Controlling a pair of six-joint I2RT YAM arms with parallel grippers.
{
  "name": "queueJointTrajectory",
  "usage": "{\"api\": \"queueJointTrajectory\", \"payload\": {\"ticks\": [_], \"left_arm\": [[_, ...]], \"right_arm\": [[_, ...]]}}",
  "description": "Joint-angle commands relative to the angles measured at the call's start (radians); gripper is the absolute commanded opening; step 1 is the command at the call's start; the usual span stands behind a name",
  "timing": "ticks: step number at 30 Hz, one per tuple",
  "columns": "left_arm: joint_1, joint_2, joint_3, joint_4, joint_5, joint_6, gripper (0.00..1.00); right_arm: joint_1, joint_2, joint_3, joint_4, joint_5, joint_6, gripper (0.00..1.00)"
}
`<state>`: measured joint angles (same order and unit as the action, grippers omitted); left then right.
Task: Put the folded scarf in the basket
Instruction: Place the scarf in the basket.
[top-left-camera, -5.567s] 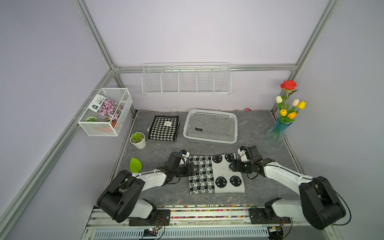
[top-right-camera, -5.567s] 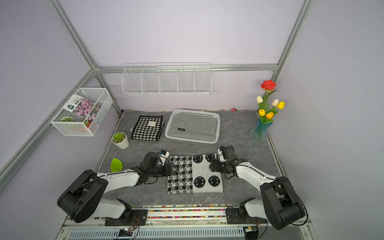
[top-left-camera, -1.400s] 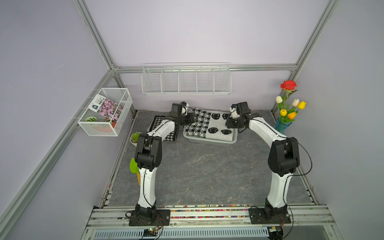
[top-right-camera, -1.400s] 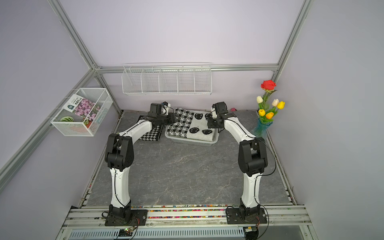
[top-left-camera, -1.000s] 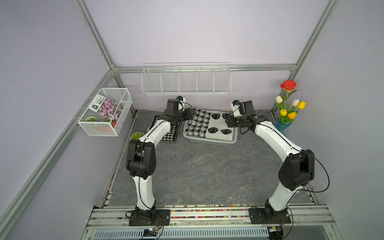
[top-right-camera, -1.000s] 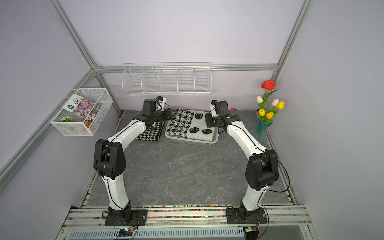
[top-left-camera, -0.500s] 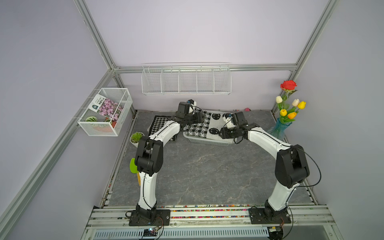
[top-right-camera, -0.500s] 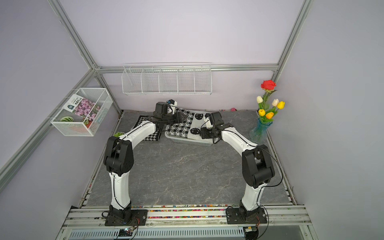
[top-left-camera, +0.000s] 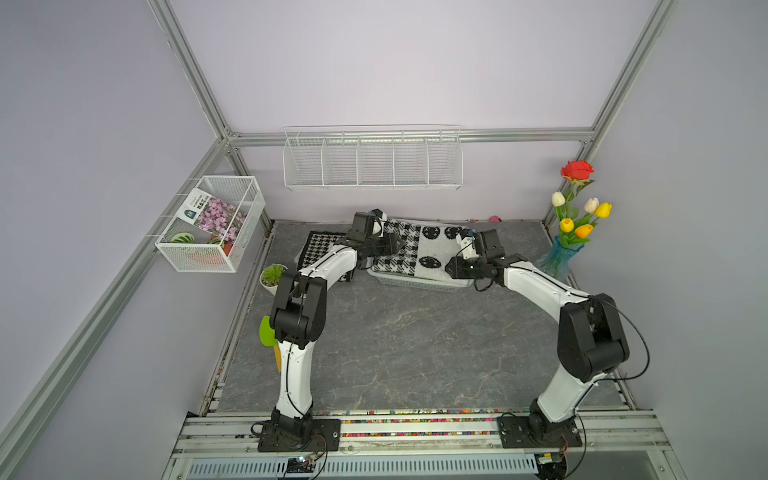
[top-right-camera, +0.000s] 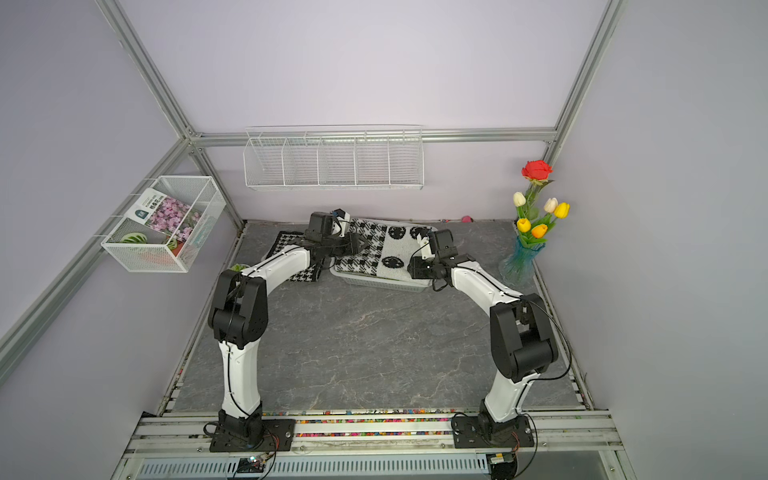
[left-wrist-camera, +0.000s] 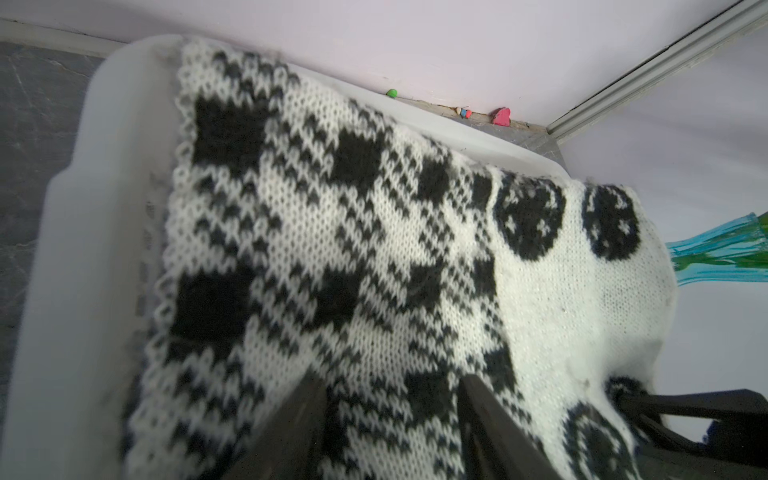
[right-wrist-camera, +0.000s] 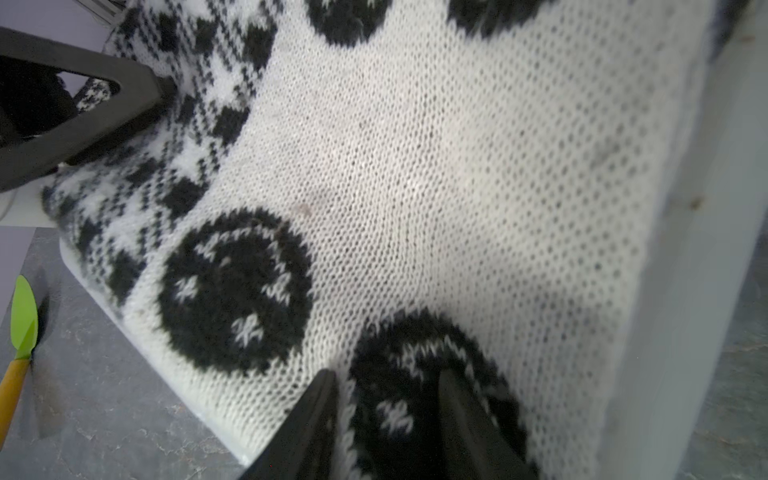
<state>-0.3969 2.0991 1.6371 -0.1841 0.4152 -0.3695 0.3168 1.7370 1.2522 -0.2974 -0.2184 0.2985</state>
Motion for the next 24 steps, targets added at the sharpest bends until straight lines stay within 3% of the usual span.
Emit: {"api": "queueJointTrajectory", "payload": {"ticks": [1,6,10,14,24], "left_arm": [[0.013,-0.103,-0.001,-0.072,0.002,0.037,0.55],[0.026,-0.255,-0.089,-0.085,-0.054,0.061,0.56],[0.037,-0.330,-0.186,-0.068,-0.145,0.077,0.56],[0.063,-0.374,-0.270,-0.054,-0.160,0.098,0.56],[0.074,-0.298,-0.344,0.017,-0.216,0.088,0.56]], "right_arm": [[0.013,-0.084,-0.077,-0.030,0.015,0.005,0.46],[0.024,-0.326,-0.238,0.047,0.019,0.039,0.48],[0.035,-0.492,-0.371,0.095,-0.011,0.070,0.49],[0.049,-0.640,-0.492,0.102,-0.016,0.079,0.50],[0.050,-0.871,-0.644,0.113,0.063,0.085,0.51]]}}
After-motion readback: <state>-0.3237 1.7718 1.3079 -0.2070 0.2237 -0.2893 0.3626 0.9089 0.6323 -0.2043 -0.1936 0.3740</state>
